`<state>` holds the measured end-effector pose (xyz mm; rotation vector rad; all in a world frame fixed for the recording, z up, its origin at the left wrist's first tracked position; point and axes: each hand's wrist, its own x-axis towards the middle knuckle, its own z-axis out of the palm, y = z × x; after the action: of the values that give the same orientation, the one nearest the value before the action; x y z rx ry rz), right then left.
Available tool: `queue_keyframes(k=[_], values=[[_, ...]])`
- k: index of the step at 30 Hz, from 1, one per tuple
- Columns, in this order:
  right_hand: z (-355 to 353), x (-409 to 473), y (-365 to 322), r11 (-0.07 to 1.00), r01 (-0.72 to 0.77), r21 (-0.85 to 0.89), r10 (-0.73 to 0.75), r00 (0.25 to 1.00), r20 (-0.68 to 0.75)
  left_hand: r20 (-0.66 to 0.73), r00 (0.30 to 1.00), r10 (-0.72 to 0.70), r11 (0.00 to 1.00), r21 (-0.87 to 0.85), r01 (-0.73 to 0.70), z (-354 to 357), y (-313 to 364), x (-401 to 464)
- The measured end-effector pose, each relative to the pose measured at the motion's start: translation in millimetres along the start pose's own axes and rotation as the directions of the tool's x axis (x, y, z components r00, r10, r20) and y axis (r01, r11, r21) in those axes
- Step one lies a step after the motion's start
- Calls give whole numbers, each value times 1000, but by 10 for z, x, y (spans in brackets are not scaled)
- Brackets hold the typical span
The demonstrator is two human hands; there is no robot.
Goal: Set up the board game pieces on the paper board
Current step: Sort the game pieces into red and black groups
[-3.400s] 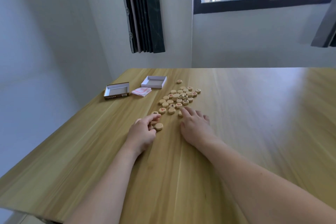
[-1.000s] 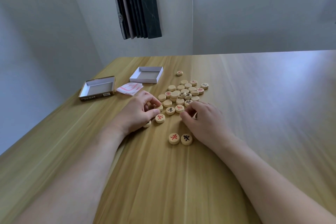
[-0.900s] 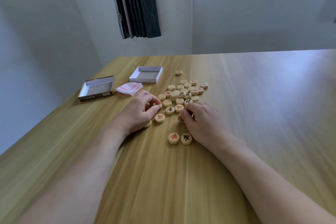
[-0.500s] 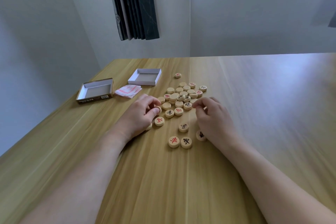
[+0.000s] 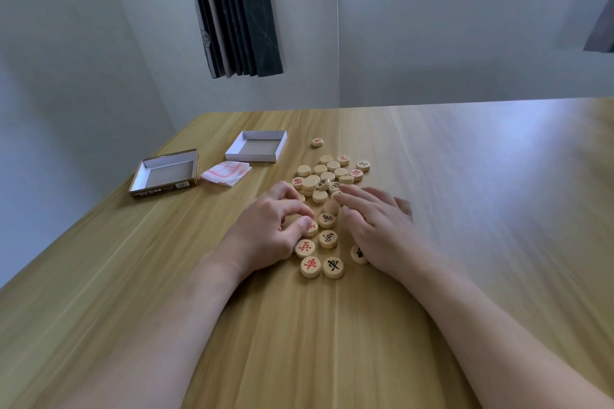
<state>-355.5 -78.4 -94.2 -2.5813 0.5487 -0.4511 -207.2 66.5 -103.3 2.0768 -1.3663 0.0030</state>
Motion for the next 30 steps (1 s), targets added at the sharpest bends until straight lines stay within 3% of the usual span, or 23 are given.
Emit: queue_keyframes(k=[3, 7, 13, 19, 23, 30], values=[[8, -15, 4, 1000, 23, -7, -23, 999, -36, -52, 998, -21, 1000, 3, 21, -19, -9, 14], [28, 14, 13, 995, -2, 102, 15, 992, -129, -67, 997, -37, 989, 138, 46, -8, -3, 28], [16, 85, 41, 986, -67, 154, 95, 979, -182, -159, 978, -138, 982, 110, 156, -31, 29, 120], [-56, 373, 92, 994, 101, -50, -106, 987, -119, -194, 974, -117, 958, 238, 162, -43, 141, 445], [-3, 427, 129, 990, 138, -33, -135, 988, 69, -185, 974, -128, 954, 246, 172, 64, 48, 485], [76, 454, 191, 981, 194, -30, -195, 979, -60, -238, 967, -92, 979, 156, 131, 81, -107, 506]])
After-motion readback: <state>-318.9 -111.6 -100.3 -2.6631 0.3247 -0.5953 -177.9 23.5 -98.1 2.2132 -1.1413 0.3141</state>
